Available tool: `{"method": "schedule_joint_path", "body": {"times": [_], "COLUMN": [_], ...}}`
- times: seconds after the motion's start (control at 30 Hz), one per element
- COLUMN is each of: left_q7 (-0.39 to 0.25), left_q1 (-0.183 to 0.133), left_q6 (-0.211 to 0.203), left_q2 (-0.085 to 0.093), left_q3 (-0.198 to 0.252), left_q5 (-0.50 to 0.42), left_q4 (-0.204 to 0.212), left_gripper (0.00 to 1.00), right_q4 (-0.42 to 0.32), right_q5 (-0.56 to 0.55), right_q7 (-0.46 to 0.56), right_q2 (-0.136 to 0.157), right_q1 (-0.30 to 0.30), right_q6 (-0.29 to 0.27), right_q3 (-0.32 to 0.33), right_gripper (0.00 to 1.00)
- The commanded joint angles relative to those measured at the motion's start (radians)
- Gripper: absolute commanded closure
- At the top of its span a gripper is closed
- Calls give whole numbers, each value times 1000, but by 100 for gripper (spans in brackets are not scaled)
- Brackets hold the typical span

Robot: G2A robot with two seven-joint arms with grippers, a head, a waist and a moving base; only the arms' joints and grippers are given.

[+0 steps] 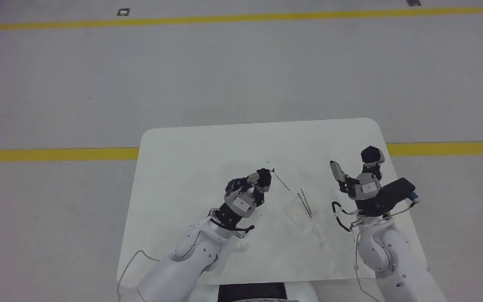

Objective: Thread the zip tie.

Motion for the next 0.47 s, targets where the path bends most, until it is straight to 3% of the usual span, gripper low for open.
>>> {"method": "schedule_joint_path", "body": {"times": [0.0, 0.23, 0.43], "left_q7": [-49, -172, -172], "left_q1": [5, 22, 22], "left_q6": [9, 19, 19], "left_q2": [1, 3, 3], "left_q3": [-7, -23, -23], "left_q5": [-24, -40, -40], "left_q4": [-6, -22, -22], "left_gripper": [100, 100, 100], "right_q4": [0, 0, 0], "right_q5": [0, 0, 0], "right_q7": [0, 0, 0], "right_q2": [0, 0, 0], "right_q1": [0, 0, 0], "right_q6": [0, 0, 0], "right_q3": [0, 0, 0], "right_gripper": [0, 0, 0]}}
